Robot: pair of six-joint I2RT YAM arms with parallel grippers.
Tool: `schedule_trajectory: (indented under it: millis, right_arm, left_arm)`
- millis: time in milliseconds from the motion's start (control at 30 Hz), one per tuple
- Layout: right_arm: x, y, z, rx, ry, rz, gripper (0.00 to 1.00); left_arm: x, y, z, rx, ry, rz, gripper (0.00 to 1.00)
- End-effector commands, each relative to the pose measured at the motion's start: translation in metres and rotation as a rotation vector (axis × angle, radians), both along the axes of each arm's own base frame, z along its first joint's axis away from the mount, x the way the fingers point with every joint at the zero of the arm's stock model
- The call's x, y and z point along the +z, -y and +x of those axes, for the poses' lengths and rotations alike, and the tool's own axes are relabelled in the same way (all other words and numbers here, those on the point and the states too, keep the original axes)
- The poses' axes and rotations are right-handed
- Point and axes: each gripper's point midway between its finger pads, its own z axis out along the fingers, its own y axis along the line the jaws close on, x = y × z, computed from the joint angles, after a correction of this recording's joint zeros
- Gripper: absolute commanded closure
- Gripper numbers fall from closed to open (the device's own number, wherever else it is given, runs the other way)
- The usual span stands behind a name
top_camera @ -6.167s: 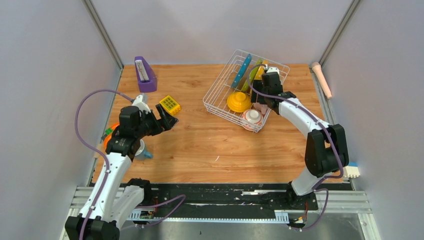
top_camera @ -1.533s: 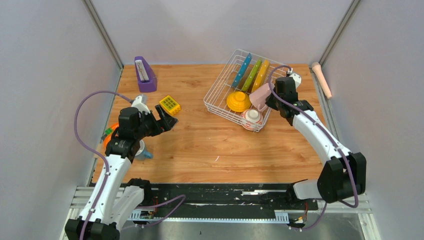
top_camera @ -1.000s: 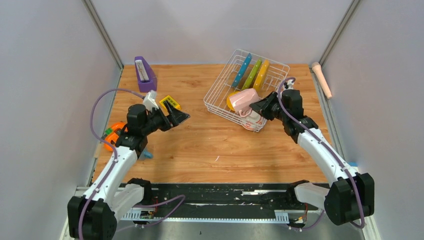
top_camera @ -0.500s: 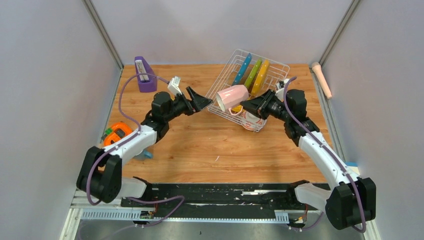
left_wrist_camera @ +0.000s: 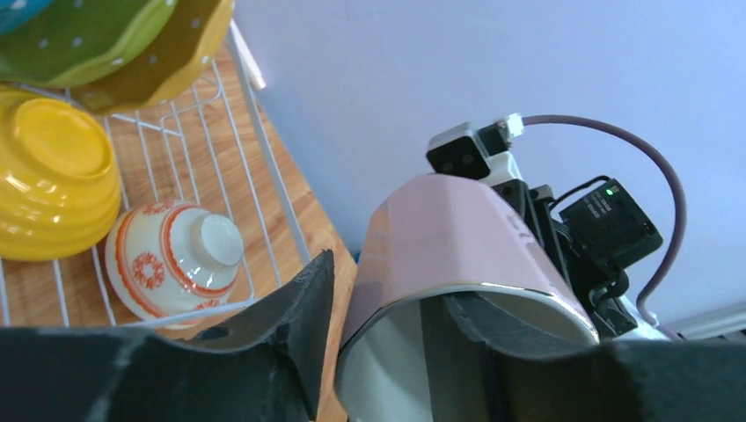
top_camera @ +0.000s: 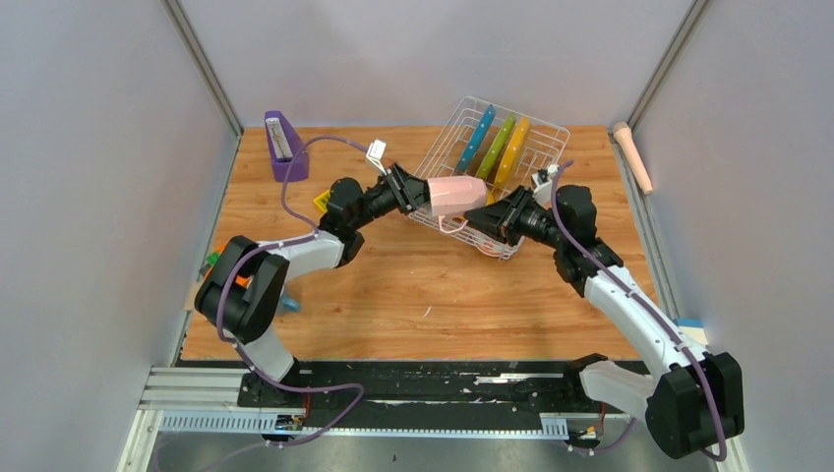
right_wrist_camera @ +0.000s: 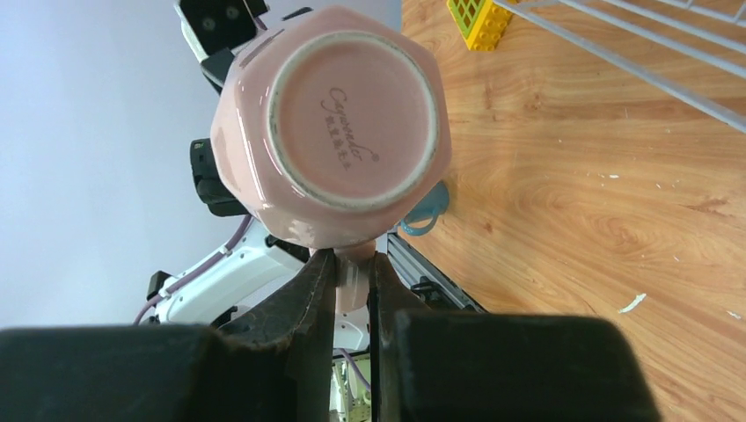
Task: Unload the mixed dishes from the dish rack
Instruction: Pick up the cup from the dish rack, then place the cup at the center of the board.
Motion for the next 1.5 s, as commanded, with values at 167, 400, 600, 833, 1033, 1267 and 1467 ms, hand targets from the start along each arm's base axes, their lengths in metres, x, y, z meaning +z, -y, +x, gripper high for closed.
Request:
schedule_trajectory:
  millis: [167,400,600,833,1033,1267,1467]
  right_arm:
    - [0.041,-0.009,-0.025,0.082,0.146,0.099,1.0]
    - [0.035,-0.007,-0.023,0.068,0.169,0.056,0.84]
    - [0.028,-0.005,-0.018,0.067,0.239,-0.028,0.06]
    - [0.004,0.008,0.008,-0.042,0.265,-0.167,0.0]
    - [-0.009,0.02,0.027,-0.11,0.311,-0.3,0.0]
    - [-0.021,0.05,0.041,-0.256,0.353,-0.452,0.0]
    - [-0.028,0.076,0.046,-0.38,0.361,-0.539,0.0]
  left_arm:
    - [0.05,0.01,-0.012,-0.104,0.134,-0.188,1.0]
    - [0.047,0.0,-0.016,-0.006,0.148,-0.064,1.0]
    - [0.023,-0.031,-0.017,0.162,0.074,0.155,1.0]
    - [0.0,-0.087,-0.038,0.359,-0.027,0.366,1.0]
    - [-0.046,-0.149,-0.075,0.507,-0.191,0.603,1.0]
    - [-0.076,-0.194,-0.112,0.604,-0.33,0.72,1.0]
    - [-0.108,-0.212,-0.136,0.611,-0.46,0.815,1.0]
